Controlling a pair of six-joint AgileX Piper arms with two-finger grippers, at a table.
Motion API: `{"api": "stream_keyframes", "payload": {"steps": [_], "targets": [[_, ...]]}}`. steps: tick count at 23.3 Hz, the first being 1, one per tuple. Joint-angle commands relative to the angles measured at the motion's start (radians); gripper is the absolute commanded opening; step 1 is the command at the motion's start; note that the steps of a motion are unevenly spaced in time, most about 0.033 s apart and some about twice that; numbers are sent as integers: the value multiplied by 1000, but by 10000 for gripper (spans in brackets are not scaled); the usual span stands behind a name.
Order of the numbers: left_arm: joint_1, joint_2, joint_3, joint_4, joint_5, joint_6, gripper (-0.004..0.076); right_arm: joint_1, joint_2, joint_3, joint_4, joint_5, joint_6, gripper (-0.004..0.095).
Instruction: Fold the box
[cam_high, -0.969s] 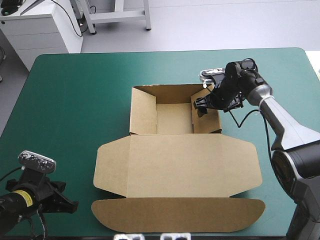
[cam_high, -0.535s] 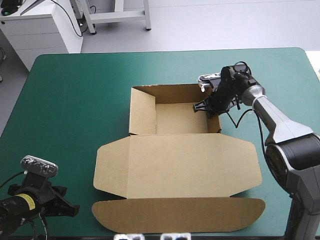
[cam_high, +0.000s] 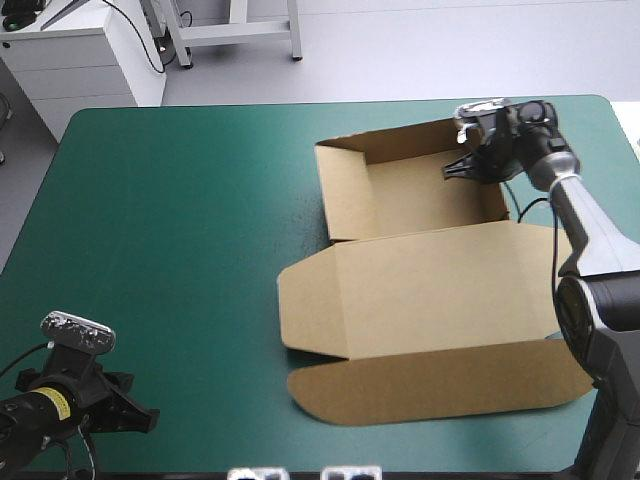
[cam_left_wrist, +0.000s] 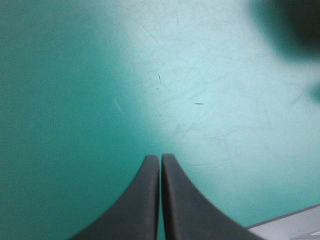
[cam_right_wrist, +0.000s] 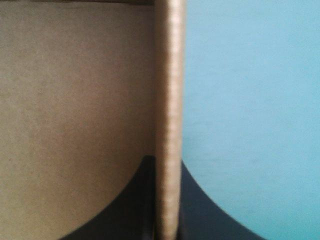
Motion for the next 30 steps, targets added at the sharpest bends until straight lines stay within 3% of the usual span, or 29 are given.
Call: {"api": "stream_keyframes", "payload": {"steps": [1, 8, 15, 18, 22, 23, 24, 26, 30], "targets": [[-1, 4, -23, 0, -43, -13, -6, -162, -58, -55, -60, -60, 22, -20], [-1, 4, -23, 4, -43, -13, -6, -453, -56, -57, -51, -102, 49, -20], [-1, 4, -23, 4, -45, -13, -6, -524, -56, -57, -28, -91, 2, 2], [-1, 4, -23, 0, -45, -13, -6, -524, -56, -57, -28, -100, 2, 155], [-1, 4, -23, -4, -45, -13, -6, -529, -56, -57, -39, -108, 2, 566], [-1, 4, -23, -4, -45, -13, -6, -529, -56, -57, -47, -115, 5, 737], [-1, 4, -23, -4, -47, -13, -6, -529, -56, -57, -56, -117, 12, 802], [-1, 4, -23, -4, -52, -13, -6, -529, -58, -60, -71, -121, 42, 846], [-1, 4, -23, -4, -58, -13, -6, -529, -64, -90, -47, -92, 46, 791]]}}
